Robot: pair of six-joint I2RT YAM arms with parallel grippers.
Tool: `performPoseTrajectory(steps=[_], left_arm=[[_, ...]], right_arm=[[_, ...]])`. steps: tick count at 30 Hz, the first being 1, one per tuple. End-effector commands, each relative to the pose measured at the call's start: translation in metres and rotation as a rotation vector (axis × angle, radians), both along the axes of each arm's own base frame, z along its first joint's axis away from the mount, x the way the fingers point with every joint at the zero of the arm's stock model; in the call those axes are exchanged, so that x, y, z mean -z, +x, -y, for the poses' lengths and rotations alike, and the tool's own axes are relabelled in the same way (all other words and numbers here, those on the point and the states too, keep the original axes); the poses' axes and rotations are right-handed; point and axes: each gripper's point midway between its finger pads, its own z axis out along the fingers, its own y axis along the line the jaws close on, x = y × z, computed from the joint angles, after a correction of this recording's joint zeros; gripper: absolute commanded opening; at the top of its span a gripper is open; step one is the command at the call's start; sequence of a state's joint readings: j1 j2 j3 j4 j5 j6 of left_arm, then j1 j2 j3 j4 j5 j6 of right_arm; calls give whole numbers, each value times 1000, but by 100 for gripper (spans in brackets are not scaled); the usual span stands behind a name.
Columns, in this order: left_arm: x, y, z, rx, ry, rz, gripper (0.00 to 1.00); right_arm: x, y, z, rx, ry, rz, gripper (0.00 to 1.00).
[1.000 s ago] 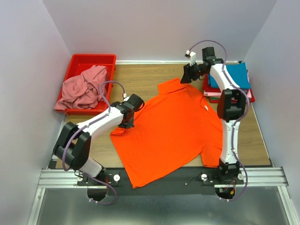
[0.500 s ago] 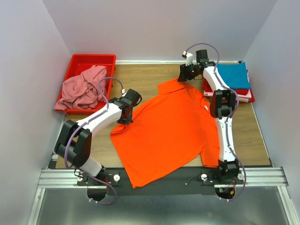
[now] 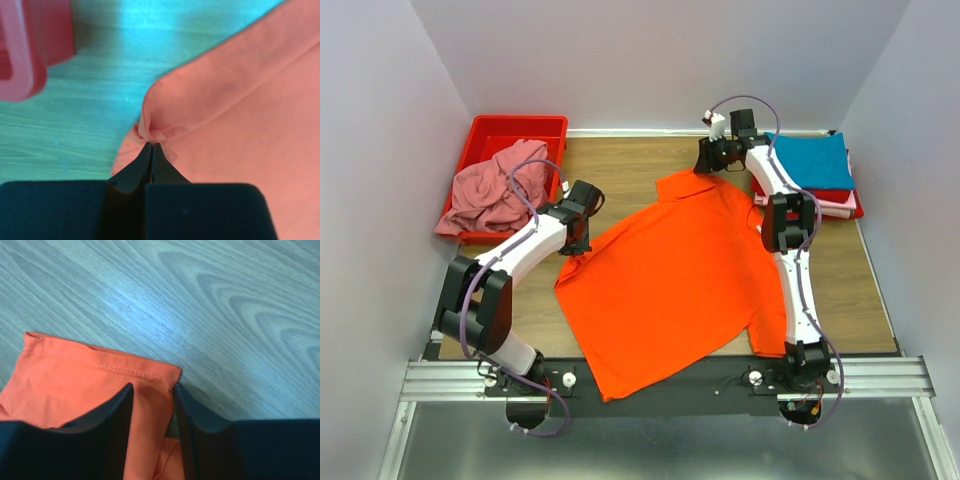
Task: Fold and stack the t-shirts
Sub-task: Fold the tshirt
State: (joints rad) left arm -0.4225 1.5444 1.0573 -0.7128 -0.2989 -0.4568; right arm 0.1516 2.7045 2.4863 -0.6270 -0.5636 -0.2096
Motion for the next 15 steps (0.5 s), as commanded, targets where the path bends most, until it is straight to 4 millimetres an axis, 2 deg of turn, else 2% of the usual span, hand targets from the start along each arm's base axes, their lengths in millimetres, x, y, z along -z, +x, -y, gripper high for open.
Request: performPoseTrajectory(steps=[1,2,5,6,11,15], left_arm=[[-15,23,0,-9,-88,102,0],[-17,26,-6,-30,-94,114,0],[-24,32,-13,-47,-101,147,0],[-26,34,-17,-56,-101,156,0],[-29,38,-25,-73,-106,178,0],[-24,35,-28,-70,-108,164,0]], right_arm=[[15,5,-7,12,-9,-3,38],[15,5,-7,12,-9,-3,33],[13,7,-7,13,-11,9,26],[11,9,-6,16,-14,18,21],[-2,18,-5,31,-15,66,17],[-10,25,-7,40,-6,96,14]])
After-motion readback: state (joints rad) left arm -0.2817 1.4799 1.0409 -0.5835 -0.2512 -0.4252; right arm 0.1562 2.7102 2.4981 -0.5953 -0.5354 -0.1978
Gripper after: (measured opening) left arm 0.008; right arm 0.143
